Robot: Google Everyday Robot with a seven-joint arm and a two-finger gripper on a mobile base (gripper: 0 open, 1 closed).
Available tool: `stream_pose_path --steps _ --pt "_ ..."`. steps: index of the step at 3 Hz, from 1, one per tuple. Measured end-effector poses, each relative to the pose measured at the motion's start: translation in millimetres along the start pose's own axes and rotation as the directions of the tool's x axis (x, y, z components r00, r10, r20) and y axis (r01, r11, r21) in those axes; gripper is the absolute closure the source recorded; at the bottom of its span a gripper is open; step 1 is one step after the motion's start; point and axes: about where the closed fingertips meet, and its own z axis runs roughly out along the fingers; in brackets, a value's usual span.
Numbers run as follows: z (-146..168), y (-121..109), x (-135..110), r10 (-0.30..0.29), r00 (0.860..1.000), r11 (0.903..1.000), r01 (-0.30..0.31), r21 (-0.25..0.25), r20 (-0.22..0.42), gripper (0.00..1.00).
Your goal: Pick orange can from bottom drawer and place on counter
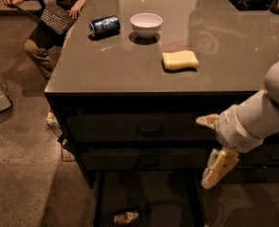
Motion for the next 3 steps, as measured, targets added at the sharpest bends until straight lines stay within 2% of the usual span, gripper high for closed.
stream_pose_path --steps 1,2,3 --pt "74 19 9 0.011 0.998 0.9965 -0.006 -0.083 0.054 0.0" --pt "74 19 9 0.011 0.998 0.9965 -0.006 -0.083 0.054 0.0" --pt "96 19 15 0.008 0.999 0.9956 -0.004 -0.093 0.048 0.0"
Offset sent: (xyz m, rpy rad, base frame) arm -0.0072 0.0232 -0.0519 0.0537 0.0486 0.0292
